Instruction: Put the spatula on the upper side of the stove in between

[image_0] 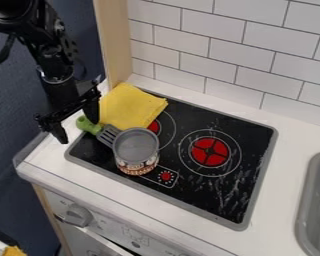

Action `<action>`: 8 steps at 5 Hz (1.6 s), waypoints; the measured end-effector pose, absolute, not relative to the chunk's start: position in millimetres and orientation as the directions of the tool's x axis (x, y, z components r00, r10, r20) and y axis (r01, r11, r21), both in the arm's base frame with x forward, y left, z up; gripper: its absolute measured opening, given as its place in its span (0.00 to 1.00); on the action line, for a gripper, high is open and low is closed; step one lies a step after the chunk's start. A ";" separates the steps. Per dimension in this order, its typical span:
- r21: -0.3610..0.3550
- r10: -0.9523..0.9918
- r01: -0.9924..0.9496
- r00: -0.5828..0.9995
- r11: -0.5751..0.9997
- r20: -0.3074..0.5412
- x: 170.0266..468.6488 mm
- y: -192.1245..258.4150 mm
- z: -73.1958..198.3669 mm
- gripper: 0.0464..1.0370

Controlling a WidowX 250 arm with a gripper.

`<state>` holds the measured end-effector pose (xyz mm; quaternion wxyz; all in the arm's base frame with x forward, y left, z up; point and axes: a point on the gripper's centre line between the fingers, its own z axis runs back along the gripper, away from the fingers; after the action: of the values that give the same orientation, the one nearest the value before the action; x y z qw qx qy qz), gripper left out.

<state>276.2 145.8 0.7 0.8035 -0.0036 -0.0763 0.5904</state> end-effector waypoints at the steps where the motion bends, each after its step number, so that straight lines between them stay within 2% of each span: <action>1: -0.096 0.954 -0.953 0.278 0.288 0.108 280.4 147.5 -6.2 0.96; 2: -0.077 0.956 -0.957 0.271 0.280 0.113 281.0 151.5 -10.4 0.92; 3: -0.040 0.965 -0.968 0.244 0.248 0.095 277.0 152.1 -19.8 0.73; 4: -0.031 0.967 -0.971 0.234 0.238 0.105 279.7 155.6 -20.6 0.43; 5: -0.020 0.966 -0.972 0.229 0.233 0.118 279.7 158.3 -20.8 0.37; 6: -0.018 0.967 -0.973 0.227 0.231 0.118 279.2 158.7 -20.8 0.37; 7: 0.004 0.958 -0.960 0.279 0.279 0.062 271.3 159.3 -20.8 0.37; 8: 0.032 0.935 -0.936 0.352 0.351 0.050 265.9 164.8 -1.7 0.37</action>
<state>265.9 164.8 -1.7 0.8218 0.0274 -0.0114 0.5690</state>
